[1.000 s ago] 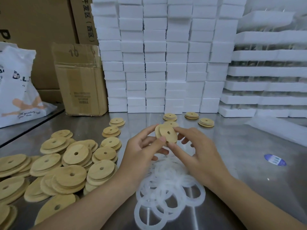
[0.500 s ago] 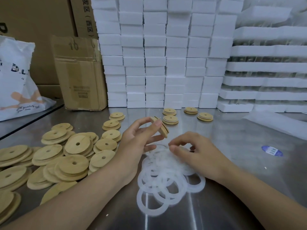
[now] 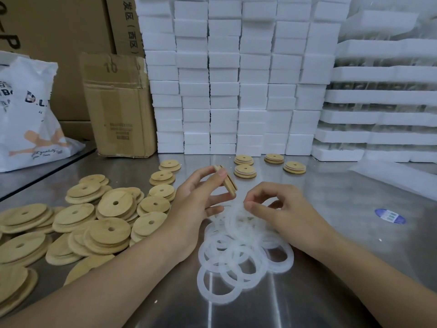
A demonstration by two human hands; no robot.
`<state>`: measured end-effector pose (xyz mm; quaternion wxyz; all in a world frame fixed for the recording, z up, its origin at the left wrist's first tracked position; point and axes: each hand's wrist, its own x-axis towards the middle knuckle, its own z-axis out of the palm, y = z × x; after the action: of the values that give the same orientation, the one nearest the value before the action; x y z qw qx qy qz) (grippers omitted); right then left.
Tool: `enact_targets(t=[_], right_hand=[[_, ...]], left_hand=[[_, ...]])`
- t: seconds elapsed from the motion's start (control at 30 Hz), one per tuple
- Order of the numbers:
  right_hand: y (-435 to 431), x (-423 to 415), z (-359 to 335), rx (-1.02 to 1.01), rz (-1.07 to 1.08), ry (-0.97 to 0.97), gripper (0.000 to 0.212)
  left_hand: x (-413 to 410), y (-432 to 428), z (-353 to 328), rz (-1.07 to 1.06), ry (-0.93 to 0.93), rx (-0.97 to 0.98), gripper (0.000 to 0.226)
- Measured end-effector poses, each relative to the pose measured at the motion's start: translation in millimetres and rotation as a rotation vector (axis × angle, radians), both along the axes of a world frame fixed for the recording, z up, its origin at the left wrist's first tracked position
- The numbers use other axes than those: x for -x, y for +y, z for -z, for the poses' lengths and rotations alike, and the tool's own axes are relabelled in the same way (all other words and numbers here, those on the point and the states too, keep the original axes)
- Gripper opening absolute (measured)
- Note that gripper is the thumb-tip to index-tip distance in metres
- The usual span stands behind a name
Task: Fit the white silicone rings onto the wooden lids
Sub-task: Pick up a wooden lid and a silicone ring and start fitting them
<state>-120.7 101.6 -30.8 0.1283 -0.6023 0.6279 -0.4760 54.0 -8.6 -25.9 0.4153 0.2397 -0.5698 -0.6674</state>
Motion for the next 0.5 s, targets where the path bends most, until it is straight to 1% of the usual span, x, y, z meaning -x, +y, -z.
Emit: enact_targets(t=[0.07,0.13,0.17,0.23,0.3,0.37,0.43,0.5], right_hand=[[-0.6,-3.0,-3.2,0.065,0.010,-0.035,0.011],[-1.6,-5.2,-3.8,0.104,0.038,-0.059,0.008],[-1.4,-5.9,-2.9,0.104,0.060,-0.047,0.010],[-0.9,-5.0,-0.8,0.069,0.108,0.038,0.012],[-0.6,-2.8,1.8,0.019,0.150,0.170,0.007],[-0.4,-1.3,3.0,0.010,0.198,0.271,0.004],[-0.2,-0.8,-0.1,0.061,0.225,0.306,0.005],[0.7,-2.8,-4.6,0.151,0.207,0.306,0.007]], left_hand=[[0.2,-0.7,0.3,-0.003,0.019,-0.008,0.058],[-0.1,-1.5,0.9,0.002,0.041,-0.016,0.053],[-0.1,-1.6,1.3,0.003,0.048,-0.021,0.050],[0.4,-0.9,1.3,0.000,0.050,-0.025,0.051],[1.2,0.6,0.9,-0.004,0.041,-0.013,0.056],[1.1,1.3,0.0,-0.009,0.038,-0.002,0.058],[0.6,0.7,0.6,-0.011,0.031,0.014,0.056],[0.7,-0.7,1.9,-0.002,0.024,0.038,0.044]])
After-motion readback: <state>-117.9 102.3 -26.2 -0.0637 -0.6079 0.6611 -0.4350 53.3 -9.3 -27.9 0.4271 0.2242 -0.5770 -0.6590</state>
